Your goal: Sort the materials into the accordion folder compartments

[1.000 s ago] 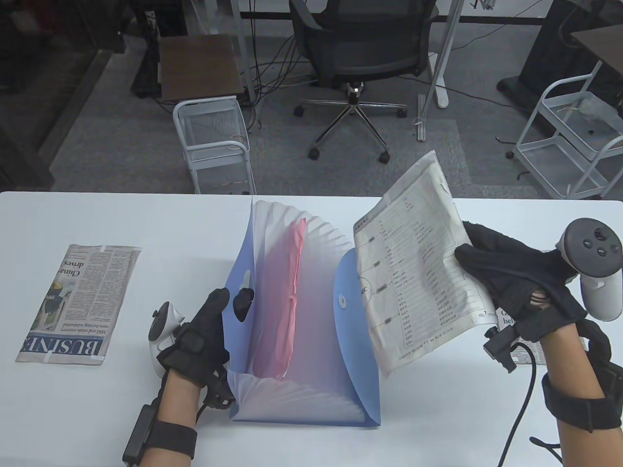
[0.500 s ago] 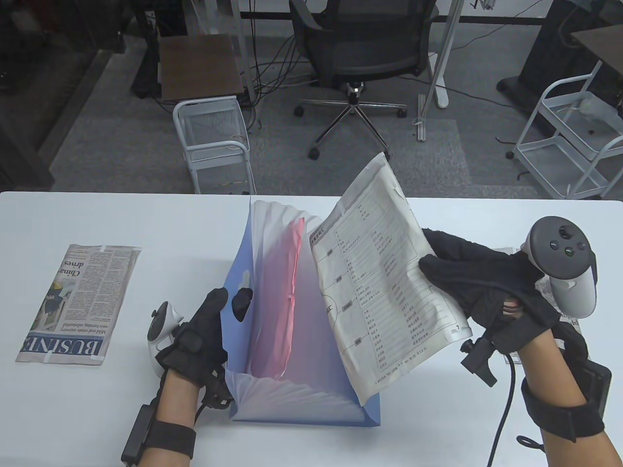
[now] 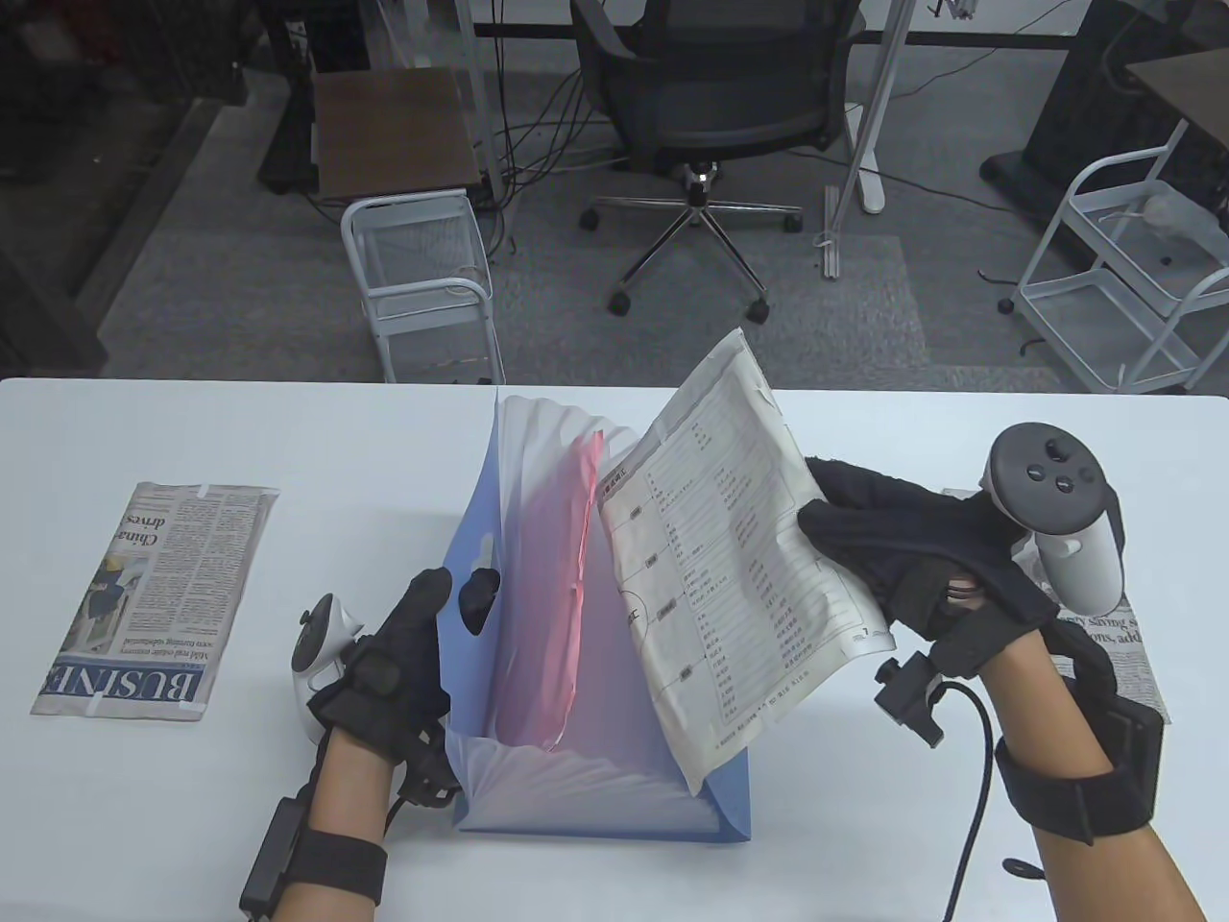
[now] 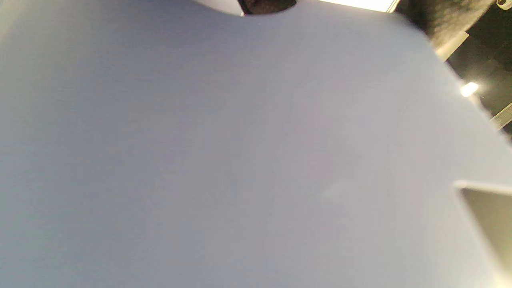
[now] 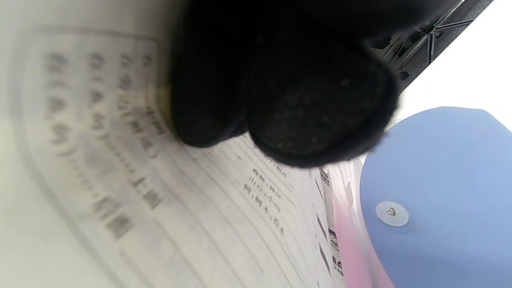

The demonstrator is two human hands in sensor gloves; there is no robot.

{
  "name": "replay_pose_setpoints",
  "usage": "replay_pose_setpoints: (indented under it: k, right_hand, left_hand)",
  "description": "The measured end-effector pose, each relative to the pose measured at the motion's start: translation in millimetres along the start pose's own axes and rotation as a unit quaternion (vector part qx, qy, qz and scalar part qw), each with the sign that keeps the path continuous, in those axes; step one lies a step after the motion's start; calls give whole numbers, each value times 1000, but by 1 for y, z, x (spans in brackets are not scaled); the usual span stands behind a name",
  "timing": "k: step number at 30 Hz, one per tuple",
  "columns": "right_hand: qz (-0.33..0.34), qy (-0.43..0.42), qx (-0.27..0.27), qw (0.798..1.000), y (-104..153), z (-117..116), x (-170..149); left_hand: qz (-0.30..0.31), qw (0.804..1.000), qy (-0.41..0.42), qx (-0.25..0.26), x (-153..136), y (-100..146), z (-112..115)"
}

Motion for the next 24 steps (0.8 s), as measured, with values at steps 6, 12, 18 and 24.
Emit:
replay_pose_setpoints:
  k: [6, 12, 18, 24]
  right_hand:
    - [-3, -4, -26, 1000, -10, -13, 2]
    - [-5, -16, -45, 999, -18, -25, 4]
    - [-6, -4, -56, 998, -20, -35, 1]
    - [-12, -31, -57, 998, -21, -38, -4]
  left_hand:
    - [1, 1000, 1, -1, 0, 0, 0]
    - [0, 1000, 1, -1, -1, 0, 0]
    - [0, 1000, 2, -1, -1, 0, 0]
    - [0, 1000, 3, -1, -2, 0, 0]
Point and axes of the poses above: the tracker on the back of each hand, its own x axis roughly to the thumb side, its own y axis roughly from the fingertips to the wrist, z = x × y, the point moved 2 cm from there along -y, roughly from the wrist to the fingertips, and after that the axes turned 3 degrees about -z, right-handed, at the moved point
